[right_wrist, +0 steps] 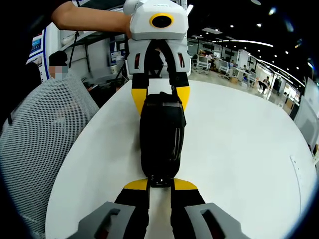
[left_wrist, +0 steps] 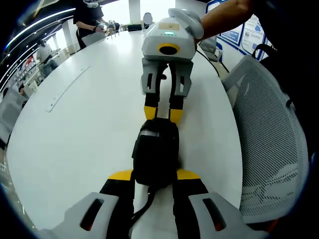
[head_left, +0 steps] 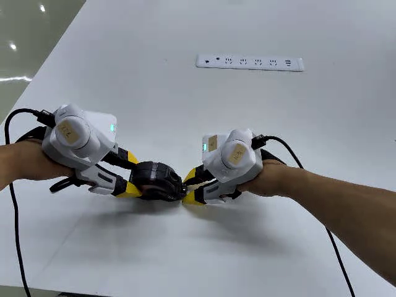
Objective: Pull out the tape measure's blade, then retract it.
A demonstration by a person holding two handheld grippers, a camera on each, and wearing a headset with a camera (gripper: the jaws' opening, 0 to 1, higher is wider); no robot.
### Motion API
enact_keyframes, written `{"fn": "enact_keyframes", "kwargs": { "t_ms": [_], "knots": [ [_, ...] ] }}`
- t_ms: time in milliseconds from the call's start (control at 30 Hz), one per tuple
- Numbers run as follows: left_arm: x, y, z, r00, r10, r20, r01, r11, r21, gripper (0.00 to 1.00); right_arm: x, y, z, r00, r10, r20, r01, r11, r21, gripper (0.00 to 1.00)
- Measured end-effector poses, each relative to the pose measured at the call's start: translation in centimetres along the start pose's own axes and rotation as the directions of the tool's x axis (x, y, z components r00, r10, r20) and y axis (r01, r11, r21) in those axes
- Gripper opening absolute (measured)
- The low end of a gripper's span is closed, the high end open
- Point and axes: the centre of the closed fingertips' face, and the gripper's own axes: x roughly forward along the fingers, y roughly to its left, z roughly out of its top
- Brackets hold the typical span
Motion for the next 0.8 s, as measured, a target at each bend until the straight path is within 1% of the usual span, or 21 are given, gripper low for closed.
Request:
{"fn": "enact_keyframes", "kwargs": {
  "t_ms": [67,267,367,433,800],
  "knots": [
    [0.01,0.02,-0.01,1.0,0.0,0.0,0.0,1.0,0.0,0.24,-0.04,0.05,-0.01,1.0,0.005,0.0,-0.005,1.0,0.002,0.13],
    [-0.01,0.03,-0.05,1.0,0.007,0.005,-0.007,1.0,-0.005,0.24,-0.06,0.09,0.0,1.0,-0.004,-0.006,0.004,1.0,-0.006,0.12],
    [-0.01,0.07,-0.07,0.9999,0.007,0.009,-0.007,1.0,-0.018,0.23,-0.06,0.09,-0.02,0.9999,-0.004,-0.01,0.004,1.0,-0.009,0.11],
    [0.0,0.06,-0.09,1.0,0.007,0.007,-0.007,1.0,-0.021,0.23,-0.07,0.1,-0.03,0.9999,-0.005,-0.016,0.004,1.0,-0.03,0.1],
    [-0.02,0.07,-0.16,0.9999,0.01,0.012,-0.009,0.999,-0.043,0.23,-0.11,0.06,-0.11,0.9997,-0.009,-0.025,0.008,0.999,-0.053,0.07]
  ]
}}
